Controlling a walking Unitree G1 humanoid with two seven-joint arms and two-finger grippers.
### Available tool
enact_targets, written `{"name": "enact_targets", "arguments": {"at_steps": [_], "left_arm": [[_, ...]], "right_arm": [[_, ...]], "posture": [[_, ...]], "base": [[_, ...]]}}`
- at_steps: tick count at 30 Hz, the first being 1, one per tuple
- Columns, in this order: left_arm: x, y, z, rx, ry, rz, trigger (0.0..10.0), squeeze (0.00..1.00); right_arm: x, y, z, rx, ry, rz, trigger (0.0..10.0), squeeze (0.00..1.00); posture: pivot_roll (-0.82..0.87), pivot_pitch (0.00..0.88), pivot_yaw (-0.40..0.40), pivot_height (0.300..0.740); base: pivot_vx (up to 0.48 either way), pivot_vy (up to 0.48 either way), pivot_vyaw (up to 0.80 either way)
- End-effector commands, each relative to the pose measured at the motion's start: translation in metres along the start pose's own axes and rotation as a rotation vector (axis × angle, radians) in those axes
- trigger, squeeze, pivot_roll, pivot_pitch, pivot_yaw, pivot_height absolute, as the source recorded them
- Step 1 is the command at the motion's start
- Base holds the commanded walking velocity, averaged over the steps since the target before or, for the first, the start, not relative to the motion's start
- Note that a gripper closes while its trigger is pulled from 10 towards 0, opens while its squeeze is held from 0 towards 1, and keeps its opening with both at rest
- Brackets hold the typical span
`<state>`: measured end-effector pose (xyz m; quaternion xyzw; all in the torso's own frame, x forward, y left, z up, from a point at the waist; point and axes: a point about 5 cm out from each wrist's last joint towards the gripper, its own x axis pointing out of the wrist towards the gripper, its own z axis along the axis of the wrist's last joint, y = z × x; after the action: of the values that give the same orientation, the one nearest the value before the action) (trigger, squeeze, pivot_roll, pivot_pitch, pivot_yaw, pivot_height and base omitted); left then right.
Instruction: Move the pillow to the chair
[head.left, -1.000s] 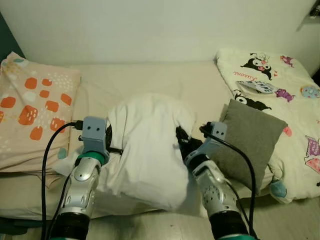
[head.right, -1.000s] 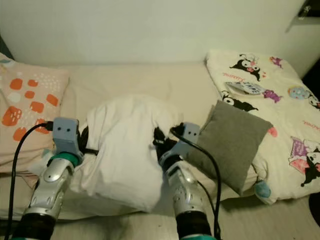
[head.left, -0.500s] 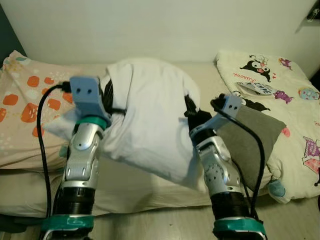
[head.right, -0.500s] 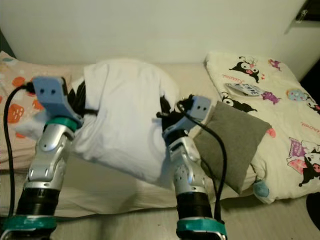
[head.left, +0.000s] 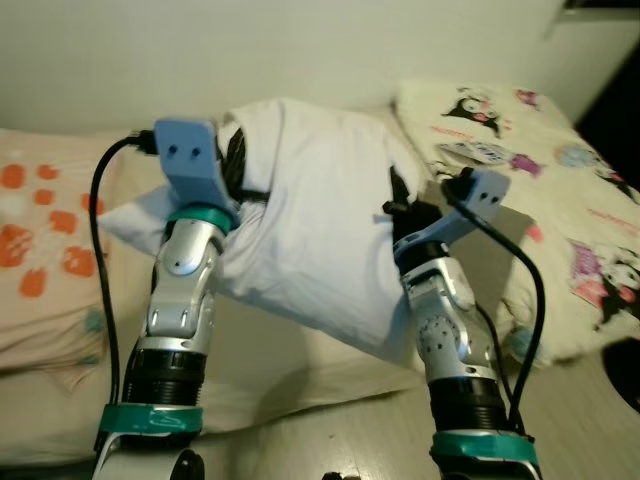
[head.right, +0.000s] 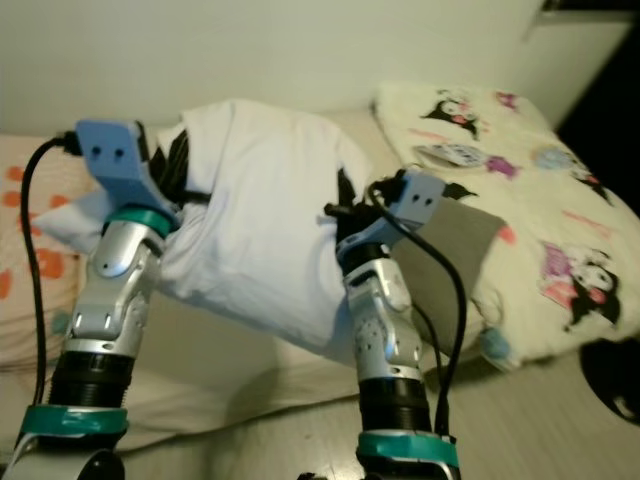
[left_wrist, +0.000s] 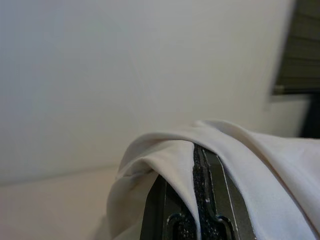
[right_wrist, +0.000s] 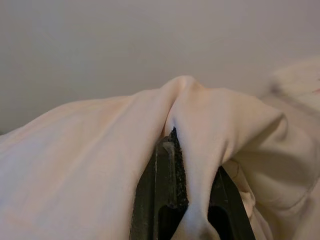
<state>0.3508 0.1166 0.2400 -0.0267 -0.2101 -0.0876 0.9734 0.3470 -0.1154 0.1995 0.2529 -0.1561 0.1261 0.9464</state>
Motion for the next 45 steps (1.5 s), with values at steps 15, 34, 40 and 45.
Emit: {"name": "enact_targets", "arguments": {"at_steps": [15, 34, 40, 45], "left_arm": [[0.021, -0.031, 0.059, 0.012, -0.218, -0.169, 10.0, 0.00], [0.007, -0.035, 0.012, 0.049, 0.012, -0.192, 10.0, 0.00], [0.002, -0.032, 0.004, 0.035, 0.049, -0.181, 10.0, 0.00], [-0.001, -0.033, 0.002, 0.058, 0.055, -0.197, 10.0, 0.00]], "right_arm": [[0.027, 0.033, 0.065, 0.001, -0.227, 0.135, 10.0, 0.00], [0.011, 0.014, 0.042, -0.048, -0.130, 0.066, 10.0, 0.00], [0.006, 0.000, 0.041, -0.076, -0.113, 0.025, 10.0, 0.00], [0.004, -0.003, 0.042, -0.088, -0.104, 0.019, 10.0, 0.00]], "posture": [[0.10, 0.000, 0.017, 0.740], [0.08, 0.000, 0.033, 0.740], [0.06, 0.000, 0.033, 0.740], [0.06, 0.000, 0.025, 0.740]], "base": [[0.000, 0.000, -0.80], [0.000, 0.000, -0.80], [0.000, 0.000, -0.80], [0.000, 0.000, -0.80]]}}
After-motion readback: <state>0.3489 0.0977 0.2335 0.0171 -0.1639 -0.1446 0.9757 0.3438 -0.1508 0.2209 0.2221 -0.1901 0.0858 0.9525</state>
